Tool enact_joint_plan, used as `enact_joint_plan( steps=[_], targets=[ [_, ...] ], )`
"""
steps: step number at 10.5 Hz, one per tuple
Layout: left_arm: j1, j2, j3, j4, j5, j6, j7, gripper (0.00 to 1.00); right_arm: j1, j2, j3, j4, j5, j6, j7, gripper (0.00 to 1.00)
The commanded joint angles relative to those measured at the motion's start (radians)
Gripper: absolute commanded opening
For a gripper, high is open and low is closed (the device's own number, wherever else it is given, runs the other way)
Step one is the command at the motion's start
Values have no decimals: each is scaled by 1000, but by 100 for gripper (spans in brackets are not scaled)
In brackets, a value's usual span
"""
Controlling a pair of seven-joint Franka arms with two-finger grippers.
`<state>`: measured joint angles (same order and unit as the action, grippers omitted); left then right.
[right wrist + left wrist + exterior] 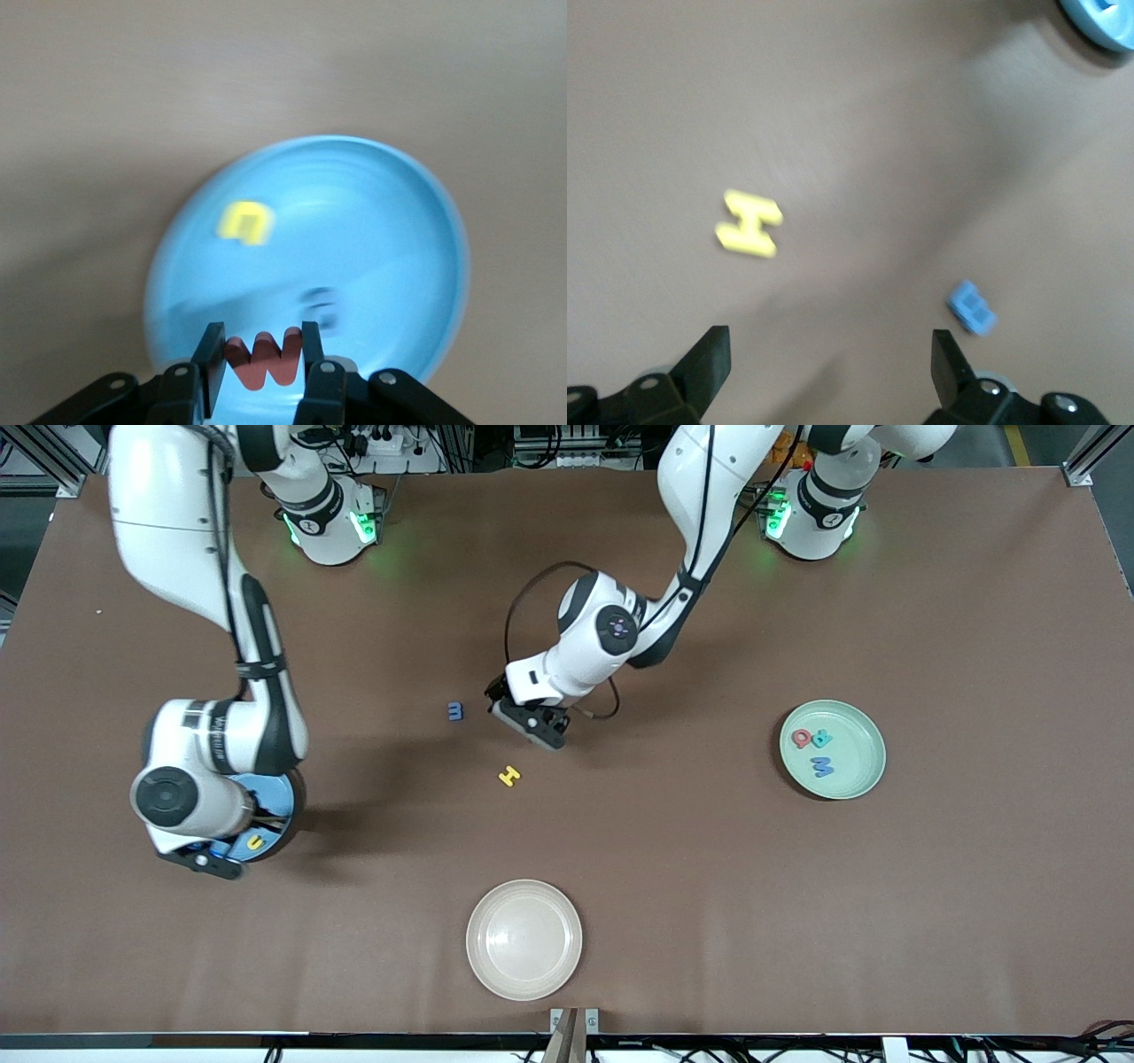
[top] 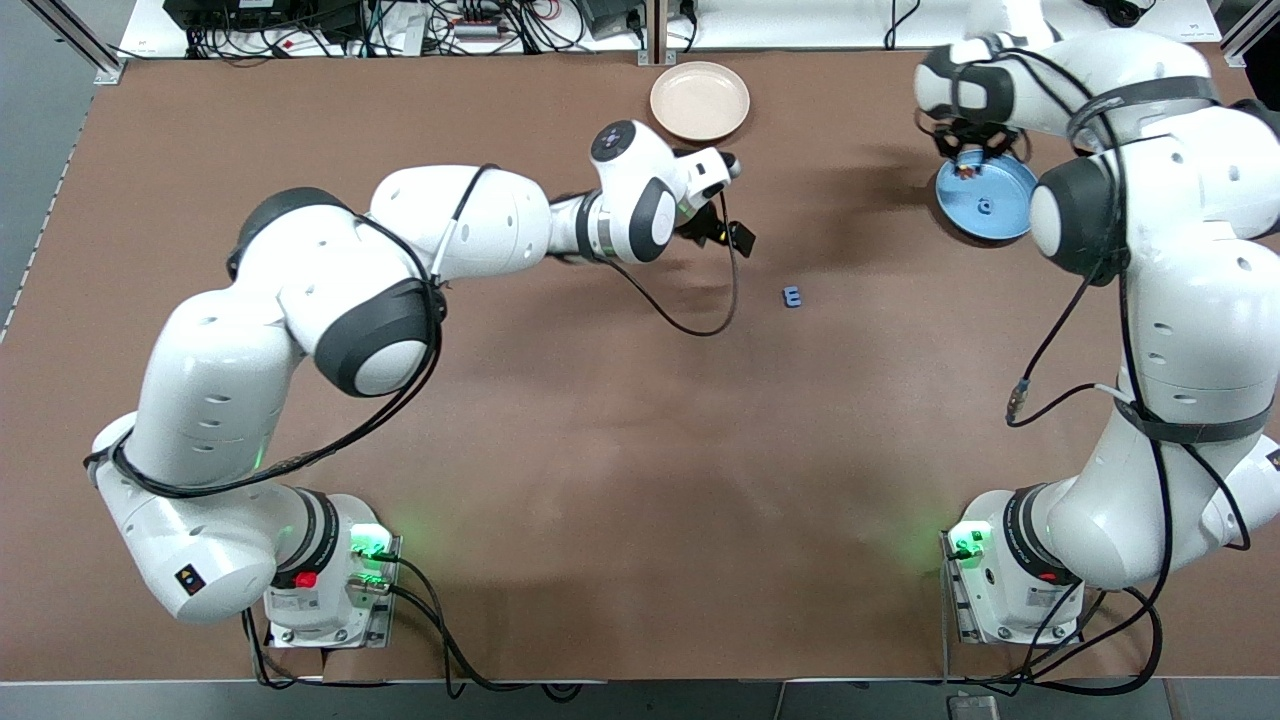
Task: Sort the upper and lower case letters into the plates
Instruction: 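Carry the pink w toward the blue plate while the left gripper reaches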
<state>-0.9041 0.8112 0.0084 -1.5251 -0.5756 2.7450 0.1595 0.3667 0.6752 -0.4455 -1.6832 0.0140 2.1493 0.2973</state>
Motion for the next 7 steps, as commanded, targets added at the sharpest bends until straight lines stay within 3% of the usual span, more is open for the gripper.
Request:
enact_joint_plan(
  steps=[1, 2, 4, 7],
  targets=[
    [-4, 88, 48, 154, 221, -10, -15, 100, -55, -45, 25, -58, -42, 21, -11, 34],
    [-6, 89, 53, 158, 247, -4, -9, 100, -66, -43, 25, -58, -40, 38, -10, 99],
    [-31, 144, 61, 213, 327, 47, -17, 100, -61, -45, 24, -55, -40, 29, -1, 100],
    [-62, 216, 91, 207, 335, 150, -58, 100, -58, -51, 22, -40, -28, 18, 2, 100]
  ],
)
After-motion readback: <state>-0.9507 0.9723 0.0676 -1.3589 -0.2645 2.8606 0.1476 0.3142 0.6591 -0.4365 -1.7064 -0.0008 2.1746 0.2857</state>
